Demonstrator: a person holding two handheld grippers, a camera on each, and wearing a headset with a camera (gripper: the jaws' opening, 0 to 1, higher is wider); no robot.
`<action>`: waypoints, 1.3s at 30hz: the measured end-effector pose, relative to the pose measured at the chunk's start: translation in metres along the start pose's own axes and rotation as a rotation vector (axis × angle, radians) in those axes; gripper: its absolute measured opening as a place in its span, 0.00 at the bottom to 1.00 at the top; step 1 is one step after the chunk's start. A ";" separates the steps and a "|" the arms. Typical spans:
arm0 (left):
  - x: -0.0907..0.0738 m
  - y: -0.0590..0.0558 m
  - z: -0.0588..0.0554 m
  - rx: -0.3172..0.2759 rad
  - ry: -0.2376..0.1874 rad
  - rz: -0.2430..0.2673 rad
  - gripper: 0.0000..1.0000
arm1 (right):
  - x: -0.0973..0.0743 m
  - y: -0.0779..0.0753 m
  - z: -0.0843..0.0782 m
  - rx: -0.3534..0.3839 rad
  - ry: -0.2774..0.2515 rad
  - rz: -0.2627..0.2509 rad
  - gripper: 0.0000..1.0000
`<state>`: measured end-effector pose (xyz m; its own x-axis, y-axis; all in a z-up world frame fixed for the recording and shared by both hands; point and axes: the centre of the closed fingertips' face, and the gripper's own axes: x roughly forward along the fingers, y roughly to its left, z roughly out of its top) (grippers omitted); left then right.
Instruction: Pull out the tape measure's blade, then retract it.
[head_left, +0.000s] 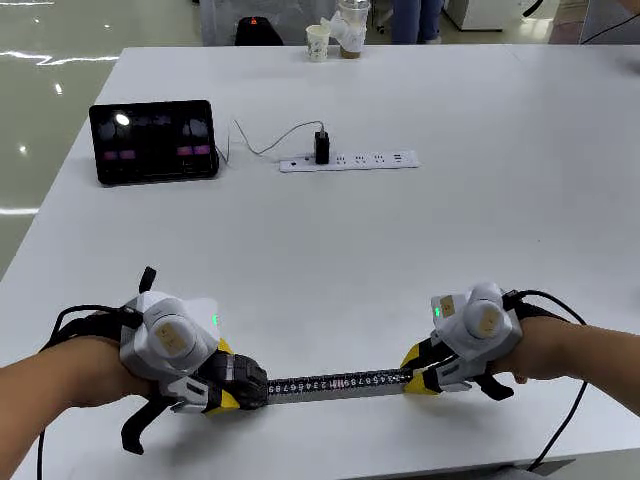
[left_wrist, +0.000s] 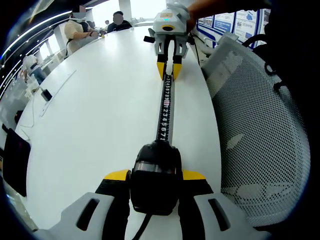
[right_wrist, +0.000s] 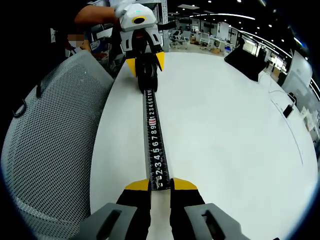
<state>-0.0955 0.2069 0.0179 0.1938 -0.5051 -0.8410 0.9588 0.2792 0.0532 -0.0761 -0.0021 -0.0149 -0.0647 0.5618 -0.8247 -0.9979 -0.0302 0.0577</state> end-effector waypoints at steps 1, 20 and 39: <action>0.000 0.000 0.000 0.000 0.000 0.000 0.31 | -0.001 0.000 -0.001 0.001 0.002 0.001 0.10; 0.000 0.000 0.000 -0.003 0.008 0.005 0.31 | -0.010 -0.004 -0.014 0.015 0.009 0.003 0.10; 0.000 0.000 0.000 -0.003 0.011 0.006 0.31 | -0.015 -0.006 -0.022 0.014 0.014 -0.003 0.10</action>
<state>-0.0955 0.2068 0.0174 0.1972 -0.4946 -0.8465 0.9569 0.2850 0.0564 -0.0691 -0.0289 -0.0151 -0.0622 0.5505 -0.8325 -0.9978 -0.0166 0.0636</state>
